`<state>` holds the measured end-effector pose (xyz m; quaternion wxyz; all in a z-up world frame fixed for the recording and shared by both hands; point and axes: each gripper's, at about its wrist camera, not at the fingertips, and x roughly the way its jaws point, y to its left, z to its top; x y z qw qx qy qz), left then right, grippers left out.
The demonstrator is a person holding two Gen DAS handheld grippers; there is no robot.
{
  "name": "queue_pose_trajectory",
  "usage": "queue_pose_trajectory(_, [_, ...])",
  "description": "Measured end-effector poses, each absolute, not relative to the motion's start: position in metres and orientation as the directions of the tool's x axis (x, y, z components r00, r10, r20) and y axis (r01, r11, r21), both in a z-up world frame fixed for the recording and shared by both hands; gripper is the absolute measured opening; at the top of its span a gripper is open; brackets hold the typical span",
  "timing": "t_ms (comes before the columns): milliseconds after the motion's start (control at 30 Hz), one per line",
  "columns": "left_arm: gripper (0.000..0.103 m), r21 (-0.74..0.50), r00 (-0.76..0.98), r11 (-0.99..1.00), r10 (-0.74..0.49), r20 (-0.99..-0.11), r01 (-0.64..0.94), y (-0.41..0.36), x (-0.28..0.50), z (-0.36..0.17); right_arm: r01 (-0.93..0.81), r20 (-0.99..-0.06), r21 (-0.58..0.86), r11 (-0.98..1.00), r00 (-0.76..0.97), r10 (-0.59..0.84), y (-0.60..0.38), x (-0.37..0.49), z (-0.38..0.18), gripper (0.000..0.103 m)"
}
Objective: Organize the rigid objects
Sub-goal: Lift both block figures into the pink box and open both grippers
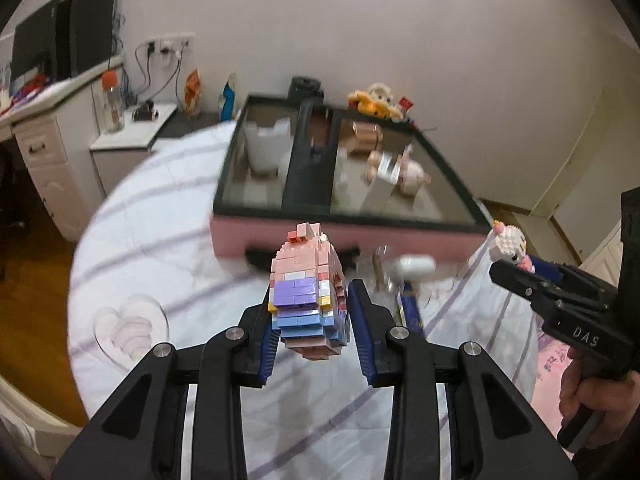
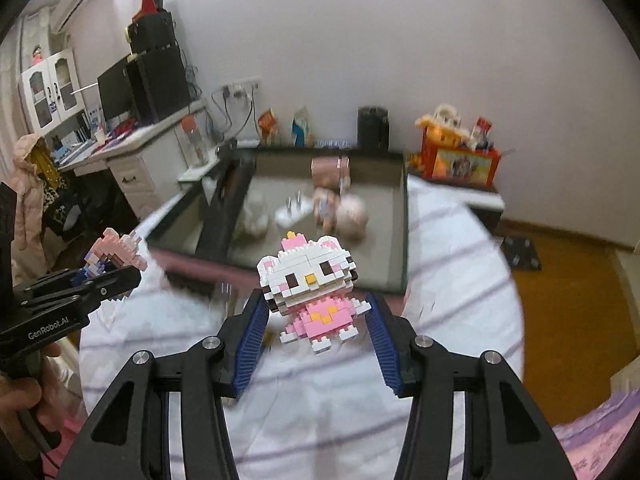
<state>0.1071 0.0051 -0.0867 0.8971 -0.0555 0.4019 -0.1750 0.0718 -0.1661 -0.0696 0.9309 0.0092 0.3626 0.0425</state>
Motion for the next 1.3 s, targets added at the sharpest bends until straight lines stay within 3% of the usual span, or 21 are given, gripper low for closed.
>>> queue_pose_trajectory(200, [0.033, -0.193, 0.671, 0.941, -0.334, -0.662, 0.278, 0.008, 0.137, -0.052, -0.076, -0.658, 0.042, 0.996, 0.748, 0.085, -0.167, 0.107, -0.046, 0.051])
queue_pose_trajectory(400, [0.033, -0.153, 0.672, 0.942, -0.322, -0.667, 0.300, -0.004, 0.178, -0.039, -0.069, -0.695, 0.064, 0.995, 0.713, 0.095, -0.169, 0.141, -0.058, 0.051])
queue_pose_trajectory(967, [0.035, -0.127, 0.591, 0.936, -0.308, -0.745, 0.328, -0.048, 0.230, -0.080, -0.031, -0.800, 0.068, 0.997, 0.596, 0.073, -0.177, 0.188, -0.118, 0.055])
queue_pose_trajectory(1000, [0.041, -0.121, 0.592, 0.938, -0.302, -0.747, 0.326, -0.049, 0.230, -0.080, -0.028, -0.799, 0.069, 0.997, 0.597, 0.072, -0.177, 0.188, -0.119, 0.060])
queue_pose_trajectory(1033, [0.053, -0.113, 0.597, 0.941, -0.293, -0.747, 0.320, -0.050, 0.231, -0.080, -0.022, -0.797, 0.063, 0.998, 0.601, 0.064, -0.178, 0.187, -0.119, 0.075])
queue_pose_trajectory(1067, [0.062, -0.098, 0.610, 0.946, -0.277, -0.742, 0.310, -0.050, 0.229, -0.079, -0.021, -0.795, 0.059, 0.998, 0.604, 0.059, -0.178, 0.186, -0.118, 0.081])
queue_pose_trajectory(1133, [0.094, -0.081, 0.635, 0.953, -0.256, -0.729, 0.292, -0.048, 0.226, -0.076, -0.029, -0.789, 0.049, 0.998, 0.612, 0.057, -0.175, 0.182, -0.115, 0.082])
queue_pose_trajectory(1200, [0.101, -0.066, 0.658, 0.956, -0.246, -0.712, 0.286, -0.045, 0.223, -0.071, -0.015, -0.778, 0.038, 0.999, 0.627, 0.039, -0.176, 0.178, -0.109, 0.083])
queue_pose_trajectory(1300, [0.103, -0.046, 0.666, 0.955, -0.237, -0.708, 0.292, -0.043, 0.217, -0.064, 0.004, -0.756, 0.058, 0.998, 0.653, 0.041, -0.177, 0.168, -0.097, 0.084])
